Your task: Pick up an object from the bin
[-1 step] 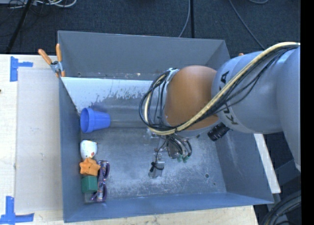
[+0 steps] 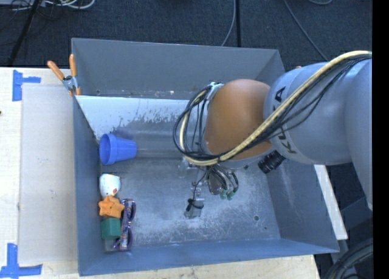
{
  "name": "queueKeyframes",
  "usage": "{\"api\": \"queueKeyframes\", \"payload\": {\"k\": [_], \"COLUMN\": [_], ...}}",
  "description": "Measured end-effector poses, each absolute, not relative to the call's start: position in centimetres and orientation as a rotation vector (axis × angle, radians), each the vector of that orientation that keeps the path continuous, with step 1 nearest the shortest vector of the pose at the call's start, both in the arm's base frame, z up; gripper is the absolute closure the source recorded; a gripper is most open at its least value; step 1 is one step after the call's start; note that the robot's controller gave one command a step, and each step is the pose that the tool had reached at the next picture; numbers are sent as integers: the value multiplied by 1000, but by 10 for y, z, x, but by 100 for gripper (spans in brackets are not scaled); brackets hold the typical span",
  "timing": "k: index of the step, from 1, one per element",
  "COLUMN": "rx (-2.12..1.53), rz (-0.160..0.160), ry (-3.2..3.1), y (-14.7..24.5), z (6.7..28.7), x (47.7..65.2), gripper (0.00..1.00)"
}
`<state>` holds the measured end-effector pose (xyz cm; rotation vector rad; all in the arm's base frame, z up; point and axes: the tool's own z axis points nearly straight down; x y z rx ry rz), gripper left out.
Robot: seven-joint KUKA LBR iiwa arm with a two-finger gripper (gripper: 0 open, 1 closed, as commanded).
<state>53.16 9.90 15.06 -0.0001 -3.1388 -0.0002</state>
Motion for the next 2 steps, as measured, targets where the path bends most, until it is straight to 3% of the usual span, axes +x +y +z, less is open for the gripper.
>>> {"api": "queueKeyframes", "payload": {"k": [1,2], "rx": [169,422], "rz": [2,0], "ry": [-3139,-3102], "y": [134,160], "z": [118,108], "x": [514,494], "gripper": [0,0]}}
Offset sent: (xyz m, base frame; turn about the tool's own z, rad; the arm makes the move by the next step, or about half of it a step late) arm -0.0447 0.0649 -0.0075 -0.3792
